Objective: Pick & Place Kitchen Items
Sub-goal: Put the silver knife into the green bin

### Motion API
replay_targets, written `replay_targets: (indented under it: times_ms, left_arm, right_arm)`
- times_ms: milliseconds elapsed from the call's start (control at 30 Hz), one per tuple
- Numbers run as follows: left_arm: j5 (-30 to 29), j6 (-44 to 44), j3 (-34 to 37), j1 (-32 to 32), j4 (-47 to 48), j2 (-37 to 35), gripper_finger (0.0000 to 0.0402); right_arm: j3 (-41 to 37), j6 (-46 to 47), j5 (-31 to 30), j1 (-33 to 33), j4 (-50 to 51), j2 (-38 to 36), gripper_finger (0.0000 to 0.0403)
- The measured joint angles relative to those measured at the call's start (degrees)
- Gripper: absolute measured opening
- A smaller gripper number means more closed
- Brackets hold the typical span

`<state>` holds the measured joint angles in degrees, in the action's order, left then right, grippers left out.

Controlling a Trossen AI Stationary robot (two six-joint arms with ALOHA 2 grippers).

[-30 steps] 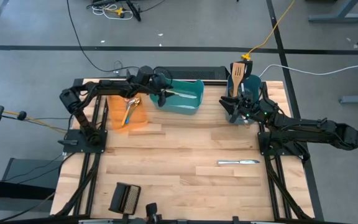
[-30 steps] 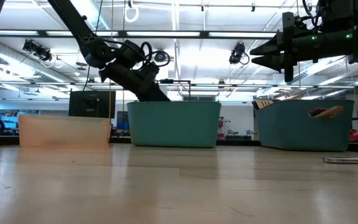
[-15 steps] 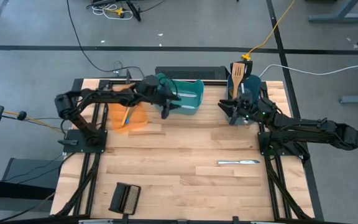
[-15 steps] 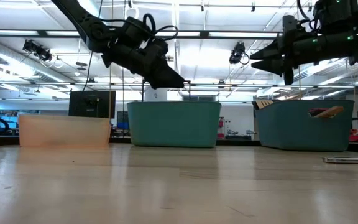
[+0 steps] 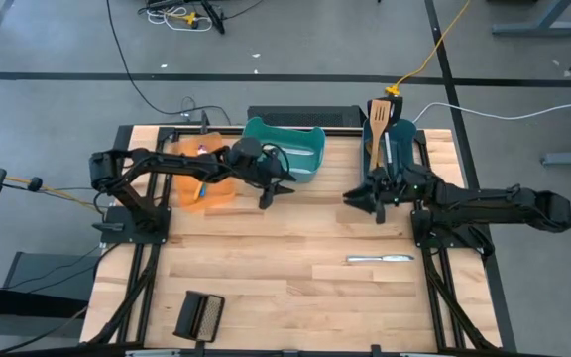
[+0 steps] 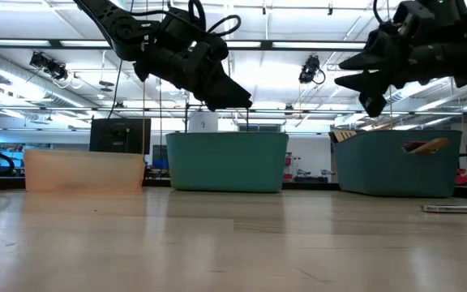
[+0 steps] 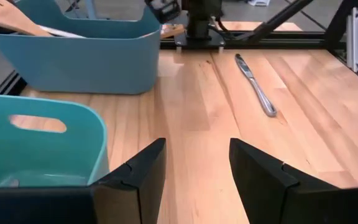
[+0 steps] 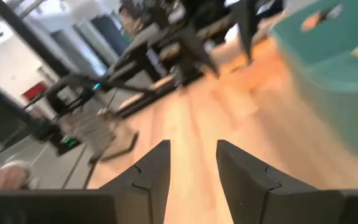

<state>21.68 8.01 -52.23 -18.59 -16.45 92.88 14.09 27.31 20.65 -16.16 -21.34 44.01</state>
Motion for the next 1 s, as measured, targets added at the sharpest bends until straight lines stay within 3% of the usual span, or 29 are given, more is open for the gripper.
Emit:
replay_targets:
  times_ms: [233, 500, 1000]
  left_arm:
    - [-3.05, 0.07, 0.00, 0.85, 0.84, -0.01, 0.0181]
    - [-3.05, -1.42, 0.00, 0.85, 1.48, -0.02, 0.0181]
    - [-3.05, -2.67, 0.00, 0.83, 1.73, -0.02, 0.0181]
  right_arm:
    - [0.00, 2.72, -0.96, 10.52, 2.67, -0.02, 0.0141]
    - [0.00, 9.39, -11.08, 22.35, 10.58, 0.00, 0.0141]
    - [0.00, 21.77, -30.52, 44.84, 16.71, -0.02, 0.0141]
